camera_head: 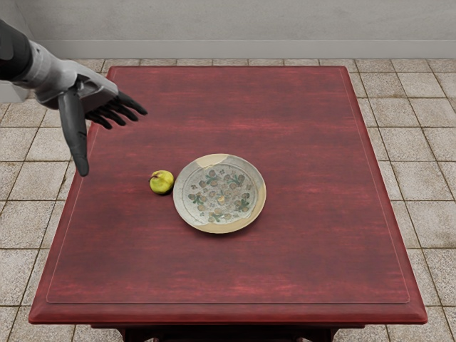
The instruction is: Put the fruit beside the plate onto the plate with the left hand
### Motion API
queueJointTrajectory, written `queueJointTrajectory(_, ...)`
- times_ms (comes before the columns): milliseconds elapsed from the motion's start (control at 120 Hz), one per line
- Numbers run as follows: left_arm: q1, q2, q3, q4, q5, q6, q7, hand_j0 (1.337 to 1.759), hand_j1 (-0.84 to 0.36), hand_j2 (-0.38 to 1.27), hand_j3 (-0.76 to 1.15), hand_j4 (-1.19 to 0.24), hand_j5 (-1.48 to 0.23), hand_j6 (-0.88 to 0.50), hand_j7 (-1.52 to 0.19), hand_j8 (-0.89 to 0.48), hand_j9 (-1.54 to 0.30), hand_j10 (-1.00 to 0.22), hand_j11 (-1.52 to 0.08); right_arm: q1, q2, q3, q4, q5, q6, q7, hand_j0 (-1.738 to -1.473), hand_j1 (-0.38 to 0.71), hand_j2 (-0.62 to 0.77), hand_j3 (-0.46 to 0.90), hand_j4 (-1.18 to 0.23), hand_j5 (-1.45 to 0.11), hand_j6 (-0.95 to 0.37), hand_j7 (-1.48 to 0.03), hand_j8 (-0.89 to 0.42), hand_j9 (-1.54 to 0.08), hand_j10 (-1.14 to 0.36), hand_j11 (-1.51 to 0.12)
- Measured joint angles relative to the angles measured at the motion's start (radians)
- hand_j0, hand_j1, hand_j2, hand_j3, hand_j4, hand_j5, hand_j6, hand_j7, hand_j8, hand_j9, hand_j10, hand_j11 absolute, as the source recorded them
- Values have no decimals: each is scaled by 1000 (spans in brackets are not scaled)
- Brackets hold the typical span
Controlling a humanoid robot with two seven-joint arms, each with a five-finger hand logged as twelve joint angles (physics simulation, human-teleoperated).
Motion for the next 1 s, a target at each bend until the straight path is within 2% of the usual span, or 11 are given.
queueJointTrajectory(192, 26, 8, 1, 6, 3, 0, 0, 1658, 339, 1, 0, -8, -11, -9, -11, -8, -11, -8, -11, 2, 0, 0, -3, 2, -2, 0, -1658, -336, -2, 0, -11, -14, -11, -14, -11, -14, -11, -14)
queueJointTrajectory(400, 33, 28, 0, 43, 55, 0, 2, 1658, 341, 1, 0, -7, -9, -7, -9, -7, -9, -7, -9, 2, 0, 0, -4, 3, -2, 0, -1658, -336, -2, 0, -11, -15, -11, -15, -11, -15, -11, -15)
queueJointTrajectory(558, 44, -112, -16, 102, 106, 0, 4, 1658, 343, 1, 0, -5, -6, -5, -6, -5, -6, -5, -6, 2, 0, 0, -5, 3, -2, 0, -1658, -335, -2, 0, -11, -15, -11, -15, -11, -15, -11, -15)
queueJointTrajectory(667, 40, -225, -21, 99, 74, 3, 3, 1658, 344, 1, 0, -4, -6, -5, -6, -4, -6, -4, -6, 2, 0, 0, -5, 3, -2, 0, -1658, -335, -2, 0, -11, -15, -11, -15, -11, -15, -11, -15)
queueJointTrajectory(817, 48, -305, -40, -4, -57, 289, 8, 1658, 345, 1, 0, -4, -5, -4, -5, -4, -5, -4, -5, 2, 0, 0, -5, 3, -2, 0, -1658, -335, -2, 0, -11, -15, -11, -15, -11, -15, -11, -15)
queueJointTrajectory(942, 176, -398, -85, -29, -112, 586, 8, 1658, 345, 1, 0, -3, -4, -4, -4, -3, -4, -3, -4, 2, 0, 0, -5, 3, -2, 0, -1658, -335, -2, 0, -11, -15, -11, -15, -11, -15, -11, -15)
queueJointTrajectory(1000, 192, -418, -103, -32, -129, 696, 8, 1658, 345, 1, 0, -4, -5, -4, -5, -4, -5, -4, -5, 2, 0, 0, -5, 3, -2, 0, -1658, -335, -2, 0, -11, -15, -11, -15, -11, -15, -11, -15)
